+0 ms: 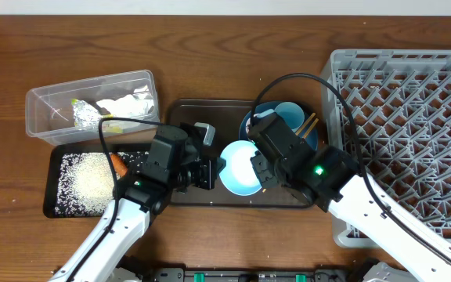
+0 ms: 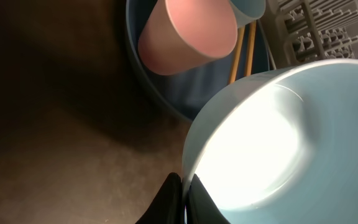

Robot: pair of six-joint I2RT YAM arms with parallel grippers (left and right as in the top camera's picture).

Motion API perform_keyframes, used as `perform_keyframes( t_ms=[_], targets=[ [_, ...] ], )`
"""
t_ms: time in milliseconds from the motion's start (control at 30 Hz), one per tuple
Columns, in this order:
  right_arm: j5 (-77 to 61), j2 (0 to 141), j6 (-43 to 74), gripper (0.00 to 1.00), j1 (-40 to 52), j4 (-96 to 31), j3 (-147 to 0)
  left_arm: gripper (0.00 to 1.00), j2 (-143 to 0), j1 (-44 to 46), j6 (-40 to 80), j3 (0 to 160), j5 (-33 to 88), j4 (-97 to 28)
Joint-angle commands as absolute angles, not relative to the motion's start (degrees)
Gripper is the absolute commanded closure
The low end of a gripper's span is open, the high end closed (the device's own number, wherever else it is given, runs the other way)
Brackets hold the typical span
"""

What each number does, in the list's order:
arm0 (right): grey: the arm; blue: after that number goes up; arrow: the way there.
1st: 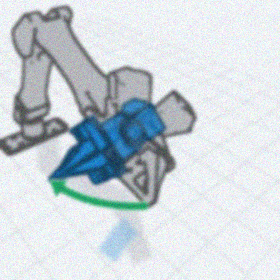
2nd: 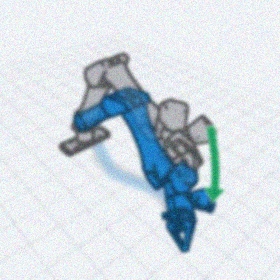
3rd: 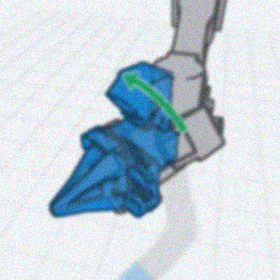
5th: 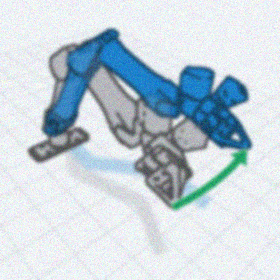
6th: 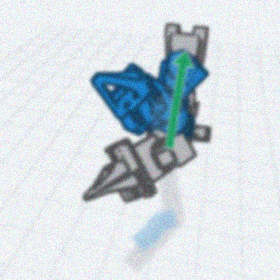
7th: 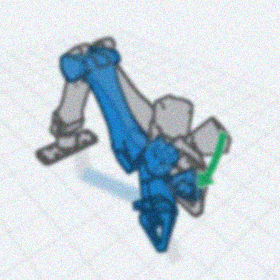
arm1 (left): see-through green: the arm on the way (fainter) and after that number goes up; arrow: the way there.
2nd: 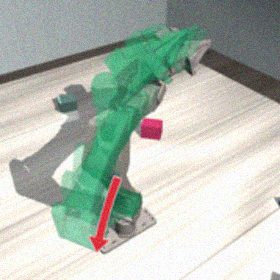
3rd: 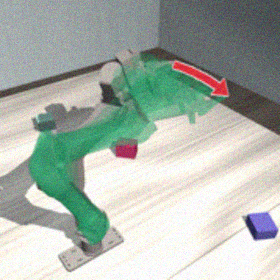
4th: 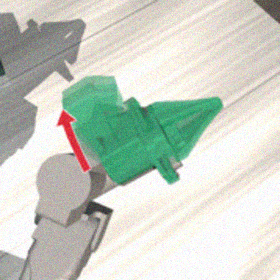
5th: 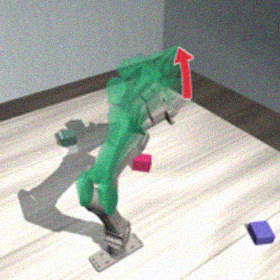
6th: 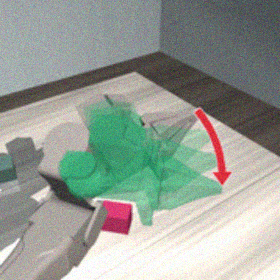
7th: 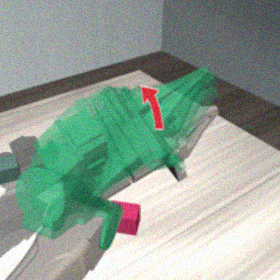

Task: Sort waste into correct bins and load items into the dishwasher rack
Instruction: 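Move the right gripper to the bowl and grasp its rim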

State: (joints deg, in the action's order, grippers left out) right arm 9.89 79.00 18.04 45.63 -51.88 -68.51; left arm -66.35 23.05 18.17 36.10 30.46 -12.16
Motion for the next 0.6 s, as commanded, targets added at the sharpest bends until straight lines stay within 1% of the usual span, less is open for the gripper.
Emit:
perform_keyframes(
  t_ms=[0,100,267,367,433,567],
  targets=[
    [10.0,78.9,18.4,0.76,46.2,-52.1,-69.6,0.93,-65.8,23.1,17.9,37.0,29.8,-12.2],
    [10.0,78.9,18.4,0.74,46.2,-52.0,-69.6,0.93,-65.8,23.1,17.9,37.0,29.9,-12.1],
    [8.4,79.0,18.5,0.74,46.2,-52.0,-69.6,0.93,-65.8,23.1,17.9,37.0,29.9,-12.1],
    [8.4,79.6,18.4,0.76,46.4,-52.1,-69.6,0.92,-65.8,23.1,17.9,37.0,29.9,-12.1],
    [8.8,80.0,18.4,0.79,46.5,-52.1,-69.6,0.92,-65.8,23.1,17.9,37.0,29.9,-12.1],
    [8.8,81.0,18.4,0.82,46.5,-52.1,-69.6,0.93,-65.8,23.1,17.9,37.0,29.9,-12.1]
  ],
)
